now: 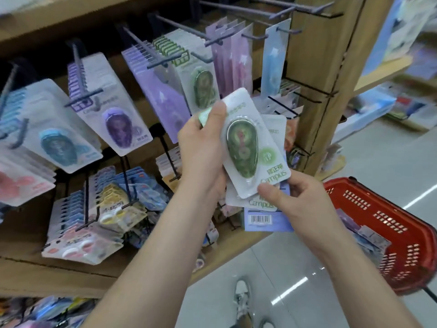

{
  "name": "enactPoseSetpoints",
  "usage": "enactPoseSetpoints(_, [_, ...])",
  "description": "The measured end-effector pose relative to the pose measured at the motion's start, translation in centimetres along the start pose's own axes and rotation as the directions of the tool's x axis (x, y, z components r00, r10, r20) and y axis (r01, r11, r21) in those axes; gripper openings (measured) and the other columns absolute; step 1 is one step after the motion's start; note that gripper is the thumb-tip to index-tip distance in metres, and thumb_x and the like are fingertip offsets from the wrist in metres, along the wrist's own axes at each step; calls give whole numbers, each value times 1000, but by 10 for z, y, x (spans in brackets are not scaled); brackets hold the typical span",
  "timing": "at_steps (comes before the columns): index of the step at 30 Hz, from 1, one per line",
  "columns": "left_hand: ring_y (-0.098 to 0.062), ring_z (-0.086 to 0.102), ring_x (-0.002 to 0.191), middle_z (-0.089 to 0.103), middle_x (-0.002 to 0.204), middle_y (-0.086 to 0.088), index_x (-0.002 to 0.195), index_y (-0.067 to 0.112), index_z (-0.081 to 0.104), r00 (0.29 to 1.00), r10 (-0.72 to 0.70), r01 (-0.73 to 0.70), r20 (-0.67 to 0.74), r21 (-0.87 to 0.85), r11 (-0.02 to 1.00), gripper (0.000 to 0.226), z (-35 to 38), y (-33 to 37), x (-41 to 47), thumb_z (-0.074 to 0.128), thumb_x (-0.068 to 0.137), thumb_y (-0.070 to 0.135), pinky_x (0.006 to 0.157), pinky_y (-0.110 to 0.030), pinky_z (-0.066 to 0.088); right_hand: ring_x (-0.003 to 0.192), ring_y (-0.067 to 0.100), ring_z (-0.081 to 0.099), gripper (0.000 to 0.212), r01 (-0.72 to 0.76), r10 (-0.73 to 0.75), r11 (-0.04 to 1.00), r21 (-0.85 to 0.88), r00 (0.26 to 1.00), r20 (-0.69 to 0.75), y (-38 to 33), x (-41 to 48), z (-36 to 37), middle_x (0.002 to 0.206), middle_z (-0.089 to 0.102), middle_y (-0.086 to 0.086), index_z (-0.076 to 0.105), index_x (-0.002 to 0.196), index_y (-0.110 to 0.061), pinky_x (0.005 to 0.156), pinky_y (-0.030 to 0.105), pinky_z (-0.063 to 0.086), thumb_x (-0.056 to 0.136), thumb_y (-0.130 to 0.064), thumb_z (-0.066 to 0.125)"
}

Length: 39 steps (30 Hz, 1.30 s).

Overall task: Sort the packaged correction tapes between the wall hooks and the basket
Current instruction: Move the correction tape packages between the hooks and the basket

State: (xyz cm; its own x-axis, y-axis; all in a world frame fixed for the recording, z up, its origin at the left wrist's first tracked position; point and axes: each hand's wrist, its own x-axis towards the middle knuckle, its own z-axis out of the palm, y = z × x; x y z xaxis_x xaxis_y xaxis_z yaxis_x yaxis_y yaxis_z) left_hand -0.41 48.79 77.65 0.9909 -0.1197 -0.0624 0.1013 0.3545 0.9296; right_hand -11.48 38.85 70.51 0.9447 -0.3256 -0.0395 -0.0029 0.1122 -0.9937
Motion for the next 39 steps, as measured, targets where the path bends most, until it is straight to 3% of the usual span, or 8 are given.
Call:
enactPoseSetpoints(10, [-23, 70, 77, 72, 85, -11, 94, 5, 67, 996, -11, 21, 93, -111, 994, 20, 10, 9, 30, 56, 100, 20, 74, -40, 59, 102, 16, 71, 30, 91, -92, 996, -28, 993, -72, -23, 50, 15, 103, 77, -6, 77, 101, -26, 97, 45, 54, 76, -43, 74])
enactPoseSetpoints(17, [-43, 69, 93, 74, 91, -20, 66, 19, 70, 994, 109, -109, 12, 120, 987, 32, 6, 10, 51, 63, 96, 27, 81, -63, 55, 72, 10, 67, 32, 41, -39, 999, 21, 996, -83, -18, 63, 25, 82, 75, 3, 76, 90, -16, 66, 24, 53, 72, -42, 71])
enactPoseSetpoints(23, [-25, 56, 72, 61, 77, -15, 77, -7, 60, 974, 227, -223, 13, 253, 942, 47, 3, 11, 60, 65, 86, 39, 71, -64, 52, 74, 9, 72, 16, 21, -19, 997, 76, 999, -27, -18, 67, 20, 83, 78, -4, 78, 79, -24, 62, 22, 55, 68, -33, 72])
enactPoseSetpoints(25, [-23, 57, 73, 63, 77, -14, 76, -2, 64, 969, 245, -242, 24, 260, 935, 43, 2, 10, 64, 64, 86, 40, 73, -61, 53, 76, 13, 73, 12, 21, -20, 999, 48, 999, -26, -16, 65, 16, 84, 78, -2, 80, 77, -28, 65, 26, 57, 69, -33, 72])
enactPoseSetpoints(30, [-22, 50, 72, 56, 77, -9, 84, -11, 57, 970, 238, -241, 41, 262, 935, 57, -4, 4, 79, 62, 86, 47, 68, -41, 46, 78, 14, 74, 13, 11, -7, 999, 31, 993, -118, -11, 58, -2, 88, 78, 0, 80, 80, -30, 69, 27, 58, 75, -33, 69])
enactPoseSetpoints(33, [-20, 49, 70, 58, 75, -10, 79, -4, 64, 972, 234, -231, 22, 266, 936, 47, -6, 0, 85, 59, 95, 40, 65, -35, 41, 77, 10, 73, 14, 47, -52, 999, -27, 973, -223, -13, 56, -10, 87, 78, -3, 79, 84, -25, 66, 23, 57, 80, -32, 67])
enactPoseSetpoints(36, [-19, 50, 71, 58, 75, -8, 79, 0, 62, 976, 219, -208, -18, 246, 947, 42, -5, 2, 88, 56, 100, 35, 66, -35, 43, 89, 16, 71, 17, 104, -163, 977, -184, 925, -343, -13, 57, -16, 100, 74, 6, 76, 97, -22, 77, 32, 57, 87, -34, 68])
enactPoseSetpoints(39, [-16, 69, 89, 73, 91, 0, 89, 13, 64, 994, 96, -102, 46, 174, 979, 27, -9, 3, 80, 54, 100, 36, 83, -38, 55, 91, 21, 69, 13, 132, -226, 962, -239, 877, -424, -10, 58, -24, 105, 70, 14, 74, 98, -20, 78, 34, 58, 93, -30, 66])
